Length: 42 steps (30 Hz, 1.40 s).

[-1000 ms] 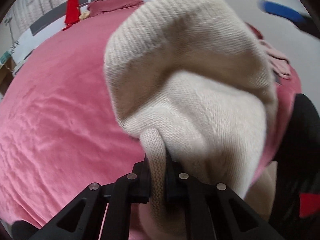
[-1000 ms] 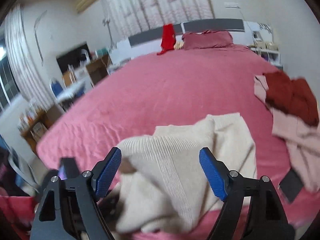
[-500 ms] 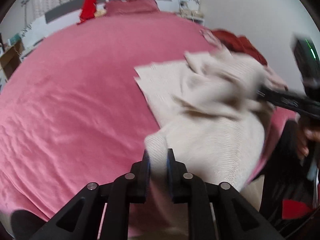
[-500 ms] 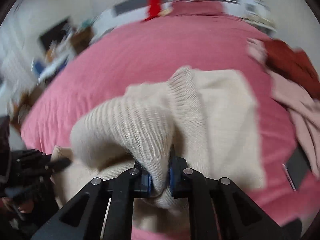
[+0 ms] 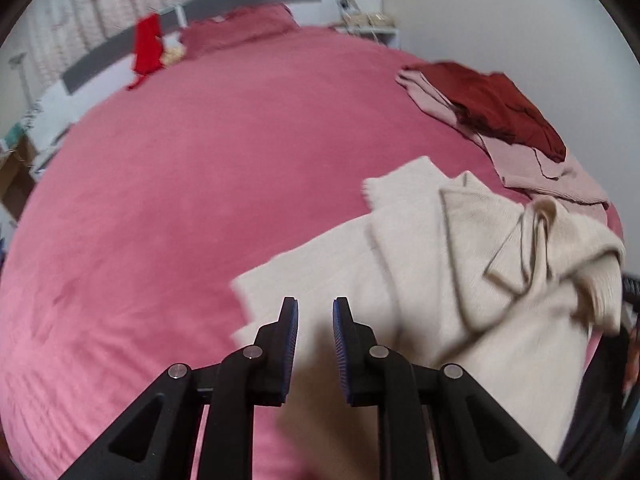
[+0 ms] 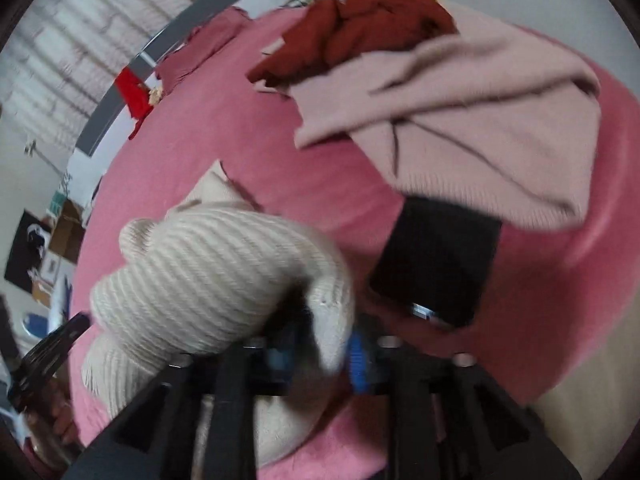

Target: Fold clothes

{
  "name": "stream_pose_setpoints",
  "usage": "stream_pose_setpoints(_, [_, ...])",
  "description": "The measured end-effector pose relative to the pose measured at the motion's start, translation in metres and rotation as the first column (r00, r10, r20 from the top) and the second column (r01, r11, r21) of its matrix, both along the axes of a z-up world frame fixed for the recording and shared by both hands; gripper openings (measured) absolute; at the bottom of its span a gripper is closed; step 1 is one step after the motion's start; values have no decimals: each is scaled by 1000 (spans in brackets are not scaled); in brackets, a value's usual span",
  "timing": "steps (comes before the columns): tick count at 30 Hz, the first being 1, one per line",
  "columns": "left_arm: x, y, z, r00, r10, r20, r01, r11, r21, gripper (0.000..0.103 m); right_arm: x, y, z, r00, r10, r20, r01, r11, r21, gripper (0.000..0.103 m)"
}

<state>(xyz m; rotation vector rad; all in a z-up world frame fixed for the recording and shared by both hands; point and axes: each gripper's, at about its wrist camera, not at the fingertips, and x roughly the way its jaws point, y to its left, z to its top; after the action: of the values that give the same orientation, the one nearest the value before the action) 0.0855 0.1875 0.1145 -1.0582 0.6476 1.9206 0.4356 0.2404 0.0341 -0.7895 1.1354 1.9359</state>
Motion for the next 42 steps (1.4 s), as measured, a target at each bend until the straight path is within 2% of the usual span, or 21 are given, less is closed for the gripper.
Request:
stream_pose_setpoints(2, [0, 24, -11, 999, -45, 27, 47, 998, -45, 17, 16, -6, 0, 998, -36, -49, 36, 999, 1, 68])
stream_pose_setpoints(5, [4, 57, -31, 993, -110, 45, 115, 987, -115, 17, 30, -15, 1, 988, -46, -149, 47, 999, 0, 69])
stream_pose_setpoints(8, [4, 82, -55, 993, -115, 24, 118, 975, -190, 17, 35, -21, 2, 971, -26, -240, 33, 999, 24, 74])
stream_pose_setpoints(10, [9, 95, -74, 992, -128, -17, 119, 956, -267, 19, 33, -22, 4, 961, -27, -276, 37, 999, 31, 76])
stream_pose_setpoints(12, [25, 103, -82, 977, -161, -137, 112, 944, -311, 20, 29, -23, 9, 952, -46, -303, 56, 998, 25, 77])
stream_pose_setpoints(14, [46, 109, -90, 943, -209, -260, 107, 928, -358, 16, 30, -20, 8, 949, -71, -306, 80, 997, 16, 78])
stream_pose_setpoints(15, [57, 111, -95, 919, -243, -311, 109, 914, -392, 6, 30, -20, 8, 948, -83, -308, 92, 996, 16, 78])
stream_pose_setpoints(17, [68, 111, -100, 900, -269, -343, 110, 902, -418, 2, 33, -22, 12, 944, -87, -318, 105, 994, 39, 78])
stream_pose_setpoints(19, [63, 108, -96, 920, -247, -305, 112, 909, -401, 4, 35, -24, 16, 941, -83, -327, 112, 991, 70, 78])
stream_pose_setpoints(22, [42, 97, -79, 956, -179, -233, 93, 937, -337, 4, 40, -28, 22, 933, -80, -350, 123, 987, 104, 78])
stream_pose_setpoints(24, [20, 83, -63, 968, -100, -231, 32, 959, -281, 3, 43, -28, 24, 930, -93, -355, 140, 984, 108, 79])
stream_pose_setpoints(26, [-8, 64, -43, 981, -4, -193, -38, 977, -209, 2, 45, -28, 26, 929, -101, -356, 150, 982, 113, 79])
stream_pose_setpoints(29, [-39, 33, -14, 984, 104, -146, -119, 988, -101, 2, 45, -29, 28, 930, -99, -354, 152, 981, 124, 79])
stream_pose_setpoints(30, [-48, 20, -1, 974, 148, -172, -161, 985, -68, 0, 44, -30, 29, 933, -96, -347, 149, 981, 128, 79])
stream_pose_setpoints(32, [-68, -8, 22, 935, 245, -255, -256, 967, -10, 0, 41, -31, 31, 938, -89, -334, 143, 980, 139, 79])
stream_pose_setpoints(34, [-101, -43, 41, 897, 354, -265, -360, 933, 29, 0, 37, -33, 32, 945, -83, -317, 136, 979, 149, 79])
stream_pose_setpoints(36, [-136, -80, 55, 863, 446, -236, -449, 892, 44, 0, 33, -34, 33, 946, -62, -318, 117, 981, 154, 79])
stream_pose_setpoints(38, [-153, -111, 61, 858, 471, -205, -473, 880, 45, 0, 24, -36, 34, 948, -4, -320, 50, 990, 135, 79])
stream_pose_setpoints(39, [-150, -116, 61, 868, 450, -212, -452, 891, 40, 0, 16, -37, 33, 951, 37, -308, 1, 992, 122, 79])
stream_pose_setpoints(41, [-136, -113, 56, 906, 371, -206, -375, 927, 20, 1, 4, -44, 33, 949, 87, -302, -60, 994, 96, 79])
stream_pose_setpoints(42, [-126, -104, 51, 931, 317, -181, -321, 947, 9, 6, 1, -48, 33, 941, 93, -326, -74, 995, 71, 79])
